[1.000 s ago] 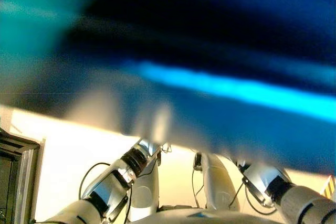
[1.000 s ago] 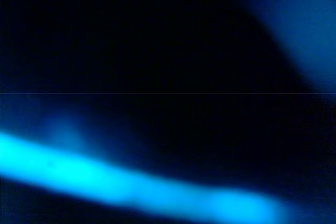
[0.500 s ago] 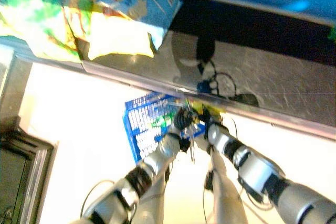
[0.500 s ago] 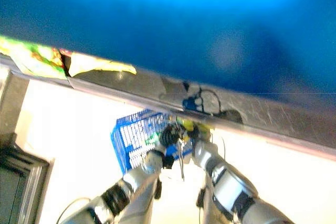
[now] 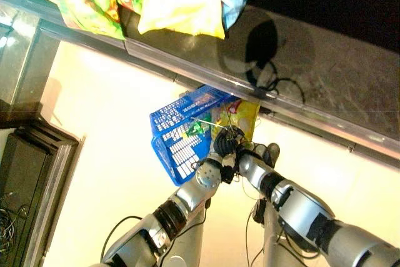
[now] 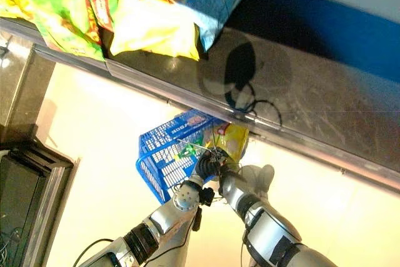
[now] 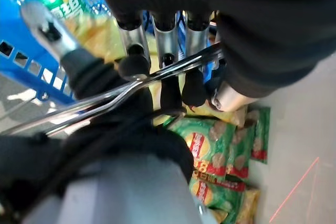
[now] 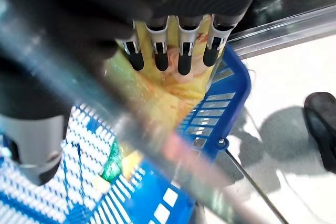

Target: Pick up the snacks into the basket

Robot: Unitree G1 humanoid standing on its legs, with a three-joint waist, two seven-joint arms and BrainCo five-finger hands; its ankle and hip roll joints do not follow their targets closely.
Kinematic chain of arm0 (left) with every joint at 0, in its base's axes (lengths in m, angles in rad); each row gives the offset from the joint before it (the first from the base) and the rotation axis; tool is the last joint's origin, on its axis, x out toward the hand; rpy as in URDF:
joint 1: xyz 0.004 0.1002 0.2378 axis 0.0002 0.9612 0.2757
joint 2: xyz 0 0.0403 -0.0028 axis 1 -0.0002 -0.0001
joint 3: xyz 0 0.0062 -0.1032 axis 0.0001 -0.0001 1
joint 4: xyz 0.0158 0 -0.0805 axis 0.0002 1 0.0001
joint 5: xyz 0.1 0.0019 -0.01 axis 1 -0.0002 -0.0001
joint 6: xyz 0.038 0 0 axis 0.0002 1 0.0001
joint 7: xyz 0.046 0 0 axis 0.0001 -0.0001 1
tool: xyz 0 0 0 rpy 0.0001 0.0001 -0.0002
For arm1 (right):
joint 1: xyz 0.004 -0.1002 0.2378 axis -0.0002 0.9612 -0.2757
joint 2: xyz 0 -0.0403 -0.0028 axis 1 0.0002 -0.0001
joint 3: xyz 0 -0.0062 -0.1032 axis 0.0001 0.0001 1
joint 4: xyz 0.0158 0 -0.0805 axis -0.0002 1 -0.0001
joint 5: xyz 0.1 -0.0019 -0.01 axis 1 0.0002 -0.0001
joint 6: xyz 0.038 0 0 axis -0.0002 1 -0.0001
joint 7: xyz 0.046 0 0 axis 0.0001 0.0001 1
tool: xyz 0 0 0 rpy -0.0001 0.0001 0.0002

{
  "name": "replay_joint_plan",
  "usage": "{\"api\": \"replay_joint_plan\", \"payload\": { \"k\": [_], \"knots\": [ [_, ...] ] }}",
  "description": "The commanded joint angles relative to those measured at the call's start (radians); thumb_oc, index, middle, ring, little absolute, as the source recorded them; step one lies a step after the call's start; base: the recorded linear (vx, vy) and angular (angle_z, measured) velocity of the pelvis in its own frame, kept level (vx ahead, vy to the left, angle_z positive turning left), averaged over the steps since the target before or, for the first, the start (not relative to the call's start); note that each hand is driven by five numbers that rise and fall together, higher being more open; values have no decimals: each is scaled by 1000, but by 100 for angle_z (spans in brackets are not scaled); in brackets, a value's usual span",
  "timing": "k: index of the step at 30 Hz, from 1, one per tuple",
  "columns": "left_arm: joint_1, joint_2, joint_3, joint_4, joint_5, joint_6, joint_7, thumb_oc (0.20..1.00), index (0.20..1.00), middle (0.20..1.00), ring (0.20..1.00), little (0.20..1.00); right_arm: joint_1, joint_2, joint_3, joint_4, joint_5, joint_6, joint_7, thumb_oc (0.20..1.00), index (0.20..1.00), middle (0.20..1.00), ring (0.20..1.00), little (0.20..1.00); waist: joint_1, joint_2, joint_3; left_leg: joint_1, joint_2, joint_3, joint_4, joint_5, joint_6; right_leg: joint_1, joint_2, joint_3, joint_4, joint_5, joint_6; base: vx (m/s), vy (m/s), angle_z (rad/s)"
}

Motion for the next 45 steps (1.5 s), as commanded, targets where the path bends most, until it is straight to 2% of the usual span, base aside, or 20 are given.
{"api": "replay_joint_plan", "payload": {
  "k": [1, 2, 7, 8, 9, 11, 13, 16, 18, 19, 26, 31, 33, 35, 37, 38, 45],
  "knots": [
    [-121, -26, 21, -12, 79, -64, 2, 200, 200, 200, 200, 200, 27, -13, -62, -8, 105, -33, 13, 1000, 1000, 1000, 1000, 1000, -30, -16, 18, 125, -26, 37, -9, -83, -13, 116, -30, 8, 10, -39, 81, 2, -8, -8],
    [-120, -26, 21, -12, 79, -64, 2, 200, 200, 200, 200, 200, 29, -13, -62, -9, 105, -33, 13, 1000, 1000, 1000, 1000, 1000, -30, -16, 18, 128, -26, 37, -10, -84, -13, 119, -29, 8, 9, -39, 81, 5, -12, -5],
    [-54, 57, 114, 95, 142, -46, 12, 200, 200, 200, 200, 200, 194, -54, -132, -50, 186, -54, 28, 1000, 1000, 1000, 1000, 1000, -65, -50, 18, 239, -17, 49, -7, -107, -3, 209, -19, 18, 24, -62, 78, 28, -15, -9],
    [-1, 92, 168, 144, 169, -34, 5, 200, 200, 200, 200, 200, 265, -83, -175, -62, 202, -57, 41, 1000, 1000, 1000, 1000, 1000, -79, -65, 17, 298, -12, 53, -3, -124, 5, 256, -13, 26, 35, -77, 74, 40, -11, -14],
    [-1, 92, 169, 144, 169, -34, 5, 200, 200, 200, 200, 200, 265, -83, -175, -62, 202, -57, 41, 1000, 1000, 1000, 1000, 1000, -80, -66, 16, 296, -13, 53, -3, -122, 5, 254, -13, 26, 34, -75, 75, 75, -14, -27],
    [43, 115, 206, 206, 188, -24, -2, 200, 200, 200, 200, 200, 322, -101, -204, -65, 204, -55, 56, 1000, 1000, 1000, 1000, 1000, -91, -77, -13, 325, -11, 55, 0, -134, 12, 274, -8, 32, 43, -88, 71, 87, -16, -21],
    [91, 128, 261, 341, 216, -7, -15, 200, 200, 200, 200, 200, 393, -123, -248, -63, 203, -55, 67, 1000, 1000, 1000, 1000, 1000, -108, -90, -52, 372, -2, 60, 1, -151, 16, 306, 1, 37, 58, -112, 65, 135, -25, -9],
    [156, 126, 328, 466, 220, 7, -36, 200, 200, 200, 200, 200, 476, -130, -303, -62, 204, -50, 78, 1000, 1000, 1000, 1000, 1000, -129, -110, -117, 417, 4, 61, 2, -167, 19, 341, 12, 43, 68, -134, 59, 137, -39, -16],
    [174, 124, 347, 515, 225, 12, -51, 200, 200, 200, 200, 200, 505, -131, -319, -59, 201, -48, 84, 1000, 1000, 1000, 1000, 1000, -136, -114, -136, 437, 7, 61, 1, -171, 19, 356, 16, 45, 75, -143, 57, 130, -20, -15],
    [214, 131, 364, 555, 264, 16, -70, 200, 200, 200, 200, 200, 555, -132, -340, -51, 190, -44, 91, 1000, 1000, 1000, 1000, 1000, -146, -118, -176, 465, 13, 64, -2, -181, 20, 378, 22, 49, 77, -156, 54, 187, -27, -9],
    [322, 114, 446, 687, 307, 31, -114, 200, 200, 200, 200, 200, 673, -117, -390, -18, 167, -37, 121, 1000, 1000, 1000, 1000, 1000, -163, -122, -296, 531, 27, 77, -15, -202, 18, 440, 35, 60, 54, -168, 50, 117, -12, -10],
    [356, 117, 467, 731, 361, 41, -112, 200, 200, 200, 200, 200, 733, -121, -440, -13, 179, -43, 112, 1000, 1000, 1000, 1000, 1000, -175, -125, -333, 553, 32, 89, -20, -206, 16, 459, 43, 69, 46, -168, 51, 54, 3, -3],
    [375, 122, 500, 812, 392, 53, -116, 200, 200, 200, 200, 200, 766, -122, -471, 46, 170, -32, 117, 1000, 1000, 1000, 1000, 1000, -183, -130, -359, 560, 37, 99, -20, -209, 13, 466, 44, 73, 38, -162, 53, 17, 3, -10],
    [383, 124, 521, 834, 386, 58, -119, 200, 200, 200, 200, 200, 773, -123, -492, 72, 173, -26, 117, 1000, 1000, 1000, 1000, 1000, -184, -131, -366, 562, 38, 101, -20, -210, 11, 469, 44, 73, 35, -160, 53, 21, 7, -14],
    [394, 129, 550, 865, 369, 61, -138, 200, 200, 200, 200, 200, 784, -131, -565, 134, 207, -6, 118, 1000, 1000, 1000, 1000, 1000, -193, -130, -398, 566, 39, 109, -20, -213, 8, 476, 45, 77, 28, -155, 54, 56, 17, -11],
    [407, 129, 557, 869, 359, 53, -173, 200, 200, 200, 200, 200, 787, -134, -573, 143, 217, 3, 119, 1000, 1000, 1000, 1000, 1000, -195, -128, -408, 569, 40, 111, -20, -215, 7, 479, 46, 79, 26, -154, 53, 43, 25, -7],
    [429, 97, 596, 892, 294, 45, -186, 200, 200, 200, 200, 200, 785, -101, -594, 150, 246, 3, 138, 1000, 1000, 1000, 1000, 1000, -205, -123, -451, 591, 39, 120, -20, -223, 7, 496, 51, 87, 28, -159, 51, 29, 19, -6]
  ]
}}
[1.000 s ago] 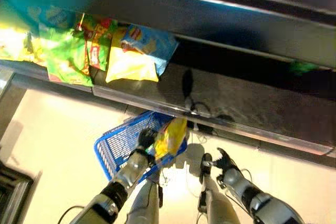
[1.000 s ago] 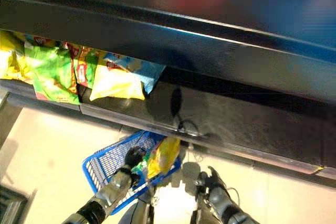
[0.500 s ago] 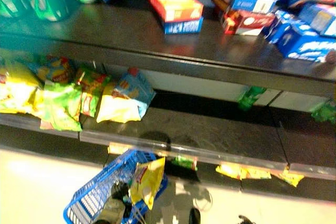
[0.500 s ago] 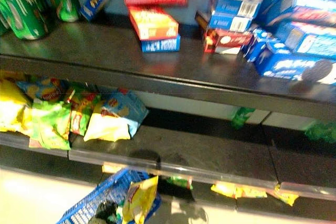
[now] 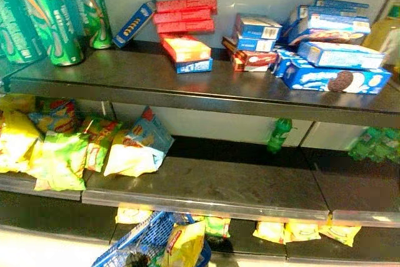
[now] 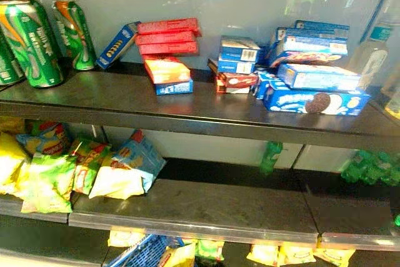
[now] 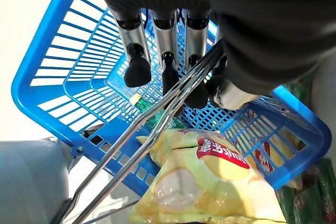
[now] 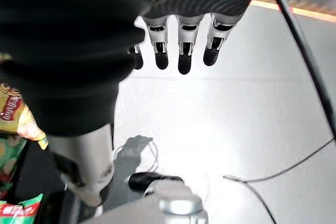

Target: Pick up the snacks into the basket

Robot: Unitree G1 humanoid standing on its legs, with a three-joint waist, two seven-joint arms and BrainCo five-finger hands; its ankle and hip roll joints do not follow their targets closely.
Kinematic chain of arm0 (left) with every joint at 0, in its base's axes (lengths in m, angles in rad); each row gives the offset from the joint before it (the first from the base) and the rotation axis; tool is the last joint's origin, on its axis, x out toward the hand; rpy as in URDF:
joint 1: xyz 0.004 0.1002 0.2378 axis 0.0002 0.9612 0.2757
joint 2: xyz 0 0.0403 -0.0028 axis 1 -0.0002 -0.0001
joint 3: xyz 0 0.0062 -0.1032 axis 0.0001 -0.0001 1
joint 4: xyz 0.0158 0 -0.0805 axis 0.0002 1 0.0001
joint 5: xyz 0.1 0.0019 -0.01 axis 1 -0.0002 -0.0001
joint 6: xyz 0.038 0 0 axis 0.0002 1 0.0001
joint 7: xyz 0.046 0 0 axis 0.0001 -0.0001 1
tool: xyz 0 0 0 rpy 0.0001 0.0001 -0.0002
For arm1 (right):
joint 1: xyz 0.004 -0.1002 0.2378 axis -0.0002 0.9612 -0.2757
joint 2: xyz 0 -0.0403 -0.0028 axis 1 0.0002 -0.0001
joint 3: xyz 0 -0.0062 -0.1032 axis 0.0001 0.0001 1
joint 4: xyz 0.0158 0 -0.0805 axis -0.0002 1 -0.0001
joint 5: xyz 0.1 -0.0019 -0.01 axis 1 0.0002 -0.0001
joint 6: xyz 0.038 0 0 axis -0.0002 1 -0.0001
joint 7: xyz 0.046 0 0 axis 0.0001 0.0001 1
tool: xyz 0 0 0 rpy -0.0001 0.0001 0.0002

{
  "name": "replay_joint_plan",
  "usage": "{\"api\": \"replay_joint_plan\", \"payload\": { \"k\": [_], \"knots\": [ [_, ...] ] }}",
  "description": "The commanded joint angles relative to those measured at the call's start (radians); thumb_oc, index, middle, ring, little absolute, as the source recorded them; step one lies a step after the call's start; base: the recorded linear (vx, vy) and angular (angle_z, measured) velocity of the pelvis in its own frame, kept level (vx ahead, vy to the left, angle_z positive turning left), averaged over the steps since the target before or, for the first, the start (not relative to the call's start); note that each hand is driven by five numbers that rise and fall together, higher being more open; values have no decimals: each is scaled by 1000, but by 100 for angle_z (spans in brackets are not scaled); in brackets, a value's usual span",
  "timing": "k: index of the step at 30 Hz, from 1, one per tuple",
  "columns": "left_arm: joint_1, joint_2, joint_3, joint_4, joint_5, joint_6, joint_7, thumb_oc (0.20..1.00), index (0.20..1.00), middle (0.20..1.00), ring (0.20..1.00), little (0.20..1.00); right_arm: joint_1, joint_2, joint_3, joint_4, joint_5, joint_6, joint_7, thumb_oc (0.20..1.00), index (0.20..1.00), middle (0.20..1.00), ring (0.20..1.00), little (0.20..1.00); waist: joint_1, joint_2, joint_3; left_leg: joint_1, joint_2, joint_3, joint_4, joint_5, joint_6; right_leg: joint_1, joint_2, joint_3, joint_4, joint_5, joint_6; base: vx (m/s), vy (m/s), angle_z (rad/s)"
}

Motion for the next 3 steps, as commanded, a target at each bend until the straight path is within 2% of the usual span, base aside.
{"api": "replay_joint_plan", "payload": {
  "k": [1, 3],
  "knots": [
    [15, 16, -23, 88, 17, 27, -4, 200, 200, 200, 200, 200, -92, 1, 2, 27, 22, -1, 6, 1000, 1000, 1000, 1000, 1000, 12, 9, 13, -6, -51, -23, 6, -66, 23, -16, -35, -11, 50, -31, 87, 41, 17, -13],
    [14, -1, -32, 88, 3, 33, -7, 200, 200, 200, 200, 200, -114, 14, 49, 18, -27, 8, 7, 1000, 1000, 1000, 1000, 1000, 12, 10, -5, 13, -51, -20, 6, -75, 25, -4, -32, -5, 56, -38, 84, 60, 16, -9]
  ]
}}
